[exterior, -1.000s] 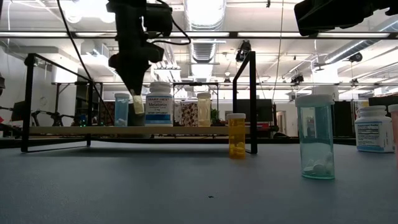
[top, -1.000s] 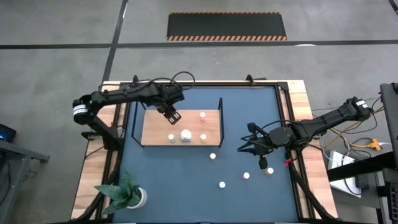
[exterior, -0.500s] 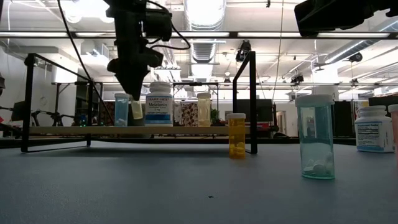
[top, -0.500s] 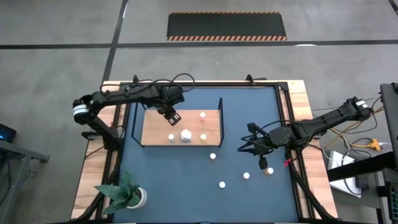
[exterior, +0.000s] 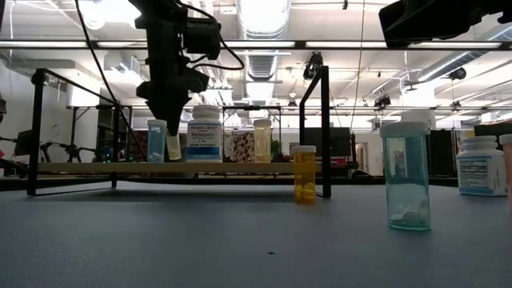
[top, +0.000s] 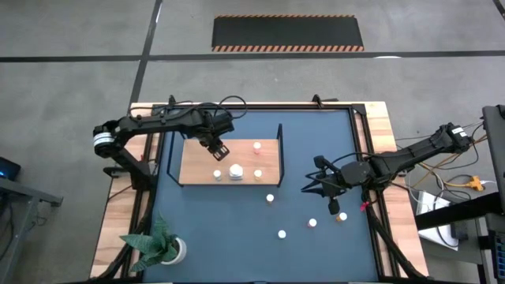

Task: Pick and place medicine bottles onto shelf by color
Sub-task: Put the yellow pill bottle on the shelf

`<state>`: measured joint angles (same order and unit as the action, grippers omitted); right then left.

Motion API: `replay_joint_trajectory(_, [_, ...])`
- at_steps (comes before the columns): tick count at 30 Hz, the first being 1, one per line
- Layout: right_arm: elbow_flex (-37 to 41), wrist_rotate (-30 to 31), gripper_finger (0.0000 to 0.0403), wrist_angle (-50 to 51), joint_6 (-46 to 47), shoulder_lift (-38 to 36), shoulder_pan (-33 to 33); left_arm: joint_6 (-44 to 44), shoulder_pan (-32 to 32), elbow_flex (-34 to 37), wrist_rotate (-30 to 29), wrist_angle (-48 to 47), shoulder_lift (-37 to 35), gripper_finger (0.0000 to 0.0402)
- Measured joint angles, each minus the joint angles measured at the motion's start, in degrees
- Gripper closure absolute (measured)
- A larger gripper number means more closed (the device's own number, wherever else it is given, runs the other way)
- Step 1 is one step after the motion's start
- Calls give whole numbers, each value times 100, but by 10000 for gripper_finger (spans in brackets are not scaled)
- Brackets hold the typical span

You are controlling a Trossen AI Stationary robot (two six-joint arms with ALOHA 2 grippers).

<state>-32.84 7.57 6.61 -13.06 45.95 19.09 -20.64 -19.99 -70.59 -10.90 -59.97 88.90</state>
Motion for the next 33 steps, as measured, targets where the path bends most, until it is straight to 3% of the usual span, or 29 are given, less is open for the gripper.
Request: replay_joint_trajectory(33, [0, 0, 390, 42, 63, 0, 2, 6, 5, -200, 34, -49, -6, 266])
